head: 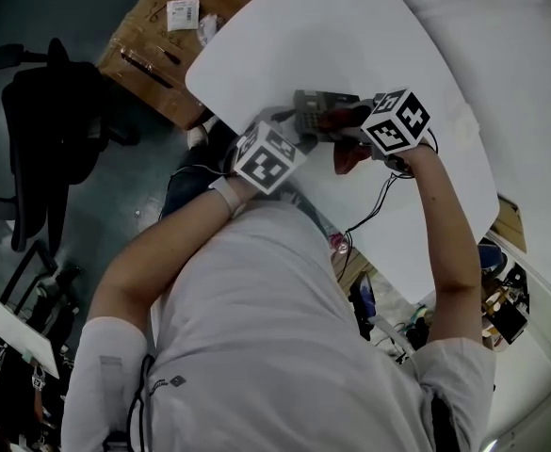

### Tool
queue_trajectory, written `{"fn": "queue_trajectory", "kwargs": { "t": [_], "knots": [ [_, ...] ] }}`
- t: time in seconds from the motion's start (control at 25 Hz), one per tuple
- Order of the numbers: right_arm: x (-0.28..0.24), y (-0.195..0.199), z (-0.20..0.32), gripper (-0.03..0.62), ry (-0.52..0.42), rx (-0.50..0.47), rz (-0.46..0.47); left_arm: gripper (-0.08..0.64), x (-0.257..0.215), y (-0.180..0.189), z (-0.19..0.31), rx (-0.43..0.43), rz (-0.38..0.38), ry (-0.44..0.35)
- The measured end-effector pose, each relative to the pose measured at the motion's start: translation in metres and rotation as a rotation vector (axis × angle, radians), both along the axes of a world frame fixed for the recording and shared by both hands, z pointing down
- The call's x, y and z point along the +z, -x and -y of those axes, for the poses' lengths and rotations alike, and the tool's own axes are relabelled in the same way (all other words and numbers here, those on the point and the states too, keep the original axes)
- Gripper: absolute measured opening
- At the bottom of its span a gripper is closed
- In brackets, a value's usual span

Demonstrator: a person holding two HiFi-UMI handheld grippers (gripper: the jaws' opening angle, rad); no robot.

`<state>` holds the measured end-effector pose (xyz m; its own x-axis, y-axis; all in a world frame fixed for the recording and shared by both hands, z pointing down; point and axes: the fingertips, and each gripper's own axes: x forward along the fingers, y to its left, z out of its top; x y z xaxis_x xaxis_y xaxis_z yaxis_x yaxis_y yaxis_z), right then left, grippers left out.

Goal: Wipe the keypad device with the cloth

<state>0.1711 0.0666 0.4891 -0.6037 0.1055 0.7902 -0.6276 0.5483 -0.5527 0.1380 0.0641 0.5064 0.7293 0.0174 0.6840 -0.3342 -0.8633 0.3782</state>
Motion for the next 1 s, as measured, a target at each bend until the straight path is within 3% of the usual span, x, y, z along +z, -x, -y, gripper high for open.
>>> {"fn": "queue_trajectory", "kwargs": {
  "t": [0.16,0.36,0.52,0.76,1.0],
  "knots": [
    [0.000,0.010,0.003,0.100,-0.008,0.057,0.038,0.296,0.001,0.009,0.005,-0.013,-0.016,-0.005],
    [0.004,0.019,0.004,0.100,-0.016,0.041,0.046,0.291,0.005,0.012,0.004,-0.044,-0.067,0.066],
    [0.003,0.022,0.005,0.100,-0.015,0.031,0.062,0.222,0.002,0.008,-0.003,-0.026,-0.108,0.107],
    [0.004,0.029,0.014,0.100,-0.021,0.085,0.143,0.219,0.002,0.006,-0.004,-0.017,-0.127,0.111],
    [0.010,0.045,0.026,0.100,-0.029,0.074,0.143,0.219,0.005,0.007,-0.005,-0.012,-0.124,0.109]
  ]
}}
